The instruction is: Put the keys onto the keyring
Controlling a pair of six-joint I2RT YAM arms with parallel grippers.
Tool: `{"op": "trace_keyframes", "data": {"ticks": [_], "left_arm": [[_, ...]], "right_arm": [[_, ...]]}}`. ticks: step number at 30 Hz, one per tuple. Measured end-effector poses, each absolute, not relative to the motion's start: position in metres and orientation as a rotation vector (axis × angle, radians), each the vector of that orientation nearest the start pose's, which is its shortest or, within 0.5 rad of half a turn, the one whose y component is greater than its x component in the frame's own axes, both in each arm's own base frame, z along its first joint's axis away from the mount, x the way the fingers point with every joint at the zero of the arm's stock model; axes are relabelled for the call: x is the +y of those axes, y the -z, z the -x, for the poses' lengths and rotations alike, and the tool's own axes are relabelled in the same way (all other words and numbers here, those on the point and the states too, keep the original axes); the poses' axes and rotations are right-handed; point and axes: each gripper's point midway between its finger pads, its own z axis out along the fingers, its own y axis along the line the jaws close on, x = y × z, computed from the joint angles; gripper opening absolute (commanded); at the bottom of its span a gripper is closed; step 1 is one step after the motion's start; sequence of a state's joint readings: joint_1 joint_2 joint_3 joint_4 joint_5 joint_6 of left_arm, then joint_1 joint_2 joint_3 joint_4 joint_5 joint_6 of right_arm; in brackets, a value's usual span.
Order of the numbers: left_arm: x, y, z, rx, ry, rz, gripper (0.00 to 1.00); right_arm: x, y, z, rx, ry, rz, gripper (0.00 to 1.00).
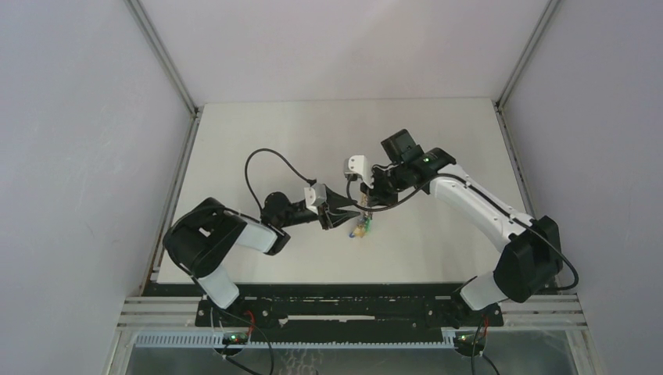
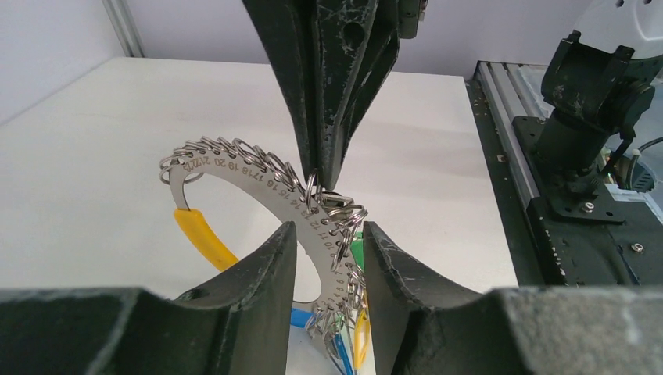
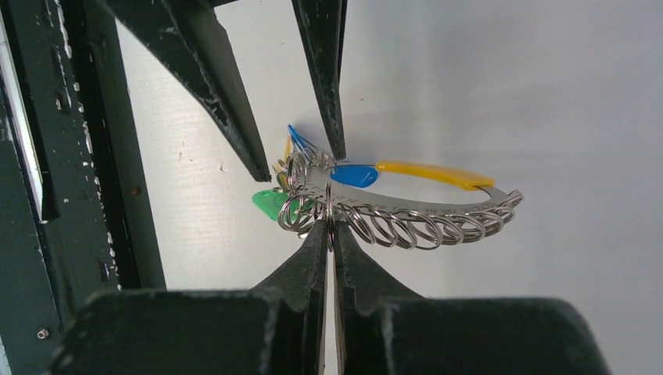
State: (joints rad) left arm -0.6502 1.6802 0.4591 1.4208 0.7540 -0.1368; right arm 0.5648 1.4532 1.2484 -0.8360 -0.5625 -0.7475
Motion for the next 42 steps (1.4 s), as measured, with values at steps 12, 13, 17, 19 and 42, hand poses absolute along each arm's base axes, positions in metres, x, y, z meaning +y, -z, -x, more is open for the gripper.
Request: {"op": "trace_keyframes", "data": {"ticks": [12, 13, 17, 19, 42], "left_arm": [[-0.338, -0.153, -0.235, 1.192, 1.166, -1.009, 0.39], [-0.339, -0.152, -0.234, 1.193, 1.168, -1.011, 0.38], [-0.341, -0.151, -0.232, 1.192, 1.175, -1.018, 0.38], [-0.341, -0.151, -0.231, 1.192, 1.178, -1.02, 0.38], [-0.346, -0.151, -0.225, 1.177, 1.198, -1.041, 0.25]], "right_arm": [[0.235, -0.15, -0.241, 2.044, -0.485, 1.853, 0.0], [0.235, -0.151, -0.24, 2.049, -0.478, 1.86, 0.0], [0.237, -0.152, -0.239, 2.045, -0.464, 1.882, 0.0], [0.238, -0.152, -0.236, 2.039, -0.464, 1.897, 0.0], [0.247, -0.151, -0.233, 1.998, -0.475, 1.945, 0.0]]}}
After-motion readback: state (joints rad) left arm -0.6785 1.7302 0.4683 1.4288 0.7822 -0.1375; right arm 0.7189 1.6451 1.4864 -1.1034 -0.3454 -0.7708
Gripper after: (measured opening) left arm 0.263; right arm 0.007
